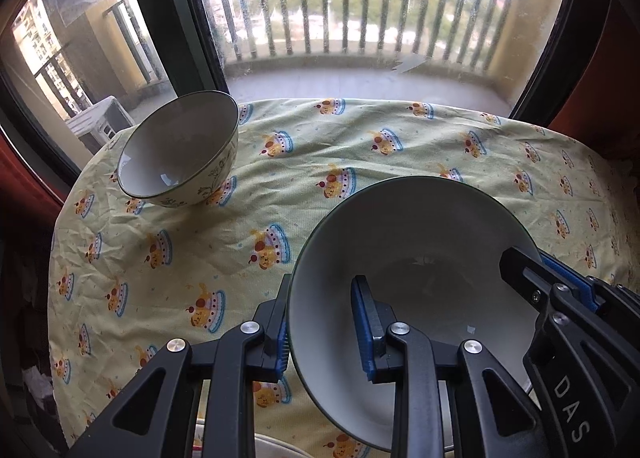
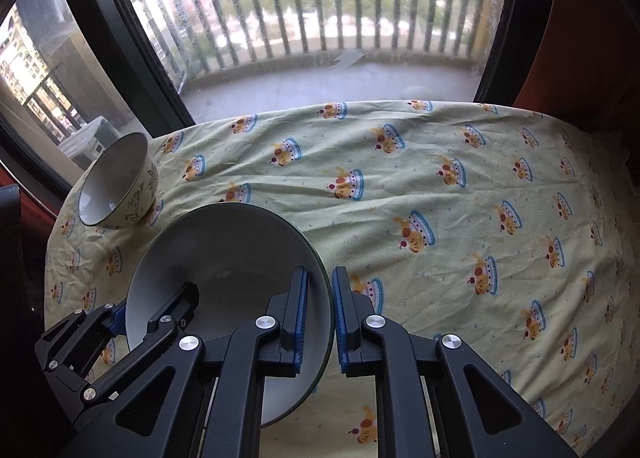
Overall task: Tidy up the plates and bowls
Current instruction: 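Lift the second white bowl with both tools and carry it toward the first bowl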
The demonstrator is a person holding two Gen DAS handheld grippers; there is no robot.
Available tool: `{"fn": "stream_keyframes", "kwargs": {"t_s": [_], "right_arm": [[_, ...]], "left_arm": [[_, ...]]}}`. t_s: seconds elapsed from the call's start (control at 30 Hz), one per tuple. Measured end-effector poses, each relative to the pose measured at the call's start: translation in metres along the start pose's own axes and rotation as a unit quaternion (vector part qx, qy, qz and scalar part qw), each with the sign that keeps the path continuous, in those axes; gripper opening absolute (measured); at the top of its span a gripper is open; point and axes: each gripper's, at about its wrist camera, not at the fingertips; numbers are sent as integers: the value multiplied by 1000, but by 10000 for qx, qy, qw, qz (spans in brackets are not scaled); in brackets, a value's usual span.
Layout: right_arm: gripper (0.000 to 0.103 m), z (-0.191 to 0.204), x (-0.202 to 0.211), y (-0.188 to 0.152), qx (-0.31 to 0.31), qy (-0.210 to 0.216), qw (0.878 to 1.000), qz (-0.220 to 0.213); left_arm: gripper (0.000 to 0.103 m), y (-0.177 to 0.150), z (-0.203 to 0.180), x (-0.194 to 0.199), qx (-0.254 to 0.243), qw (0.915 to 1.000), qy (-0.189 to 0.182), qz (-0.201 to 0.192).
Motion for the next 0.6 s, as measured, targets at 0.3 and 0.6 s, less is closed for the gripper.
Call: {"fn": "stream_keyframes", "kwargs": {"t_s": [0.3, 0.6], "right_arm": [[16, -24, 54, -12, -94, 118, 9995, -286], [16, -45, 102, -34, -7, 171, 9983, -553]], "left_arm": [[26, -13, -22, 49, 5, 9995, 27, -310], [26, -39, -42, 92, 35, 9984, 54, -562]]}}
Point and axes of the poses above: each gripper's, at about its wrist camera, not at the fingertips, and x roughly against the way its jaws point, z to its left, y to its top, and after that the axes turned 9 degrees about -y, right-handed
